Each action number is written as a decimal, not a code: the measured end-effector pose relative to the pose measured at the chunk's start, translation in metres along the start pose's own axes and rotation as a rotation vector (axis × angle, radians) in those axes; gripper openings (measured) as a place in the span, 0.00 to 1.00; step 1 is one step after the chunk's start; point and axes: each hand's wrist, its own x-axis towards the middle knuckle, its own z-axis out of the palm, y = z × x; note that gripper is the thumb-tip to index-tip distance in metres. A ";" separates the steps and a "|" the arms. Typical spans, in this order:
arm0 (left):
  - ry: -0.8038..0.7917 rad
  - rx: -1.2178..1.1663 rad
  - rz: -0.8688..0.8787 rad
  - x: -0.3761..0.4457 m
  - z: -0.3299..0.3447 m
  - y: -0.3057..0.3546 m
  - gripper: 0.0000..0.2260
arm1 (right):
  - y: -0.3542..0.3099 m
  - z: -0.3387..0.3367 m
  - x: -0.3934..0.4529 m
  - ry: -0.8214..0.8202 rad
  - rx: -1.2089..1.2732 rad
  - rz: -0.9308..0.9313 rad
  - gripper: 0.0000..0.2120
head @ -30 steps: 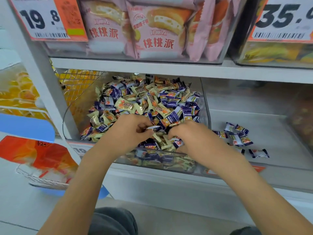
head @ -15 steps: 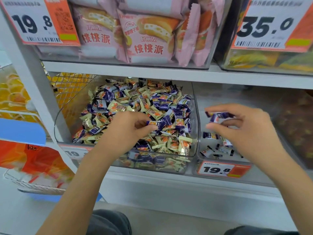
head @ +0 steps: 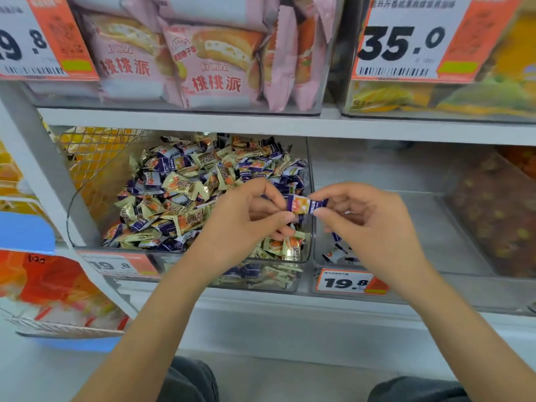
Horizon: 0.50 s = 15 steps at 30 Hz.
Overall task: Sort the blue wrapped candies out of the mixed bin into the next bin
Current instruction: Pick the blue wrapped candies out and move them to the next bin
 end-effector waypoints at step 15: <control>-0.146 0.679 -0.098 -0.032 -0.098 -0.036 0.09 | -0.020 0.056 -0.012 -0.414 -0.284 -0.209 0.14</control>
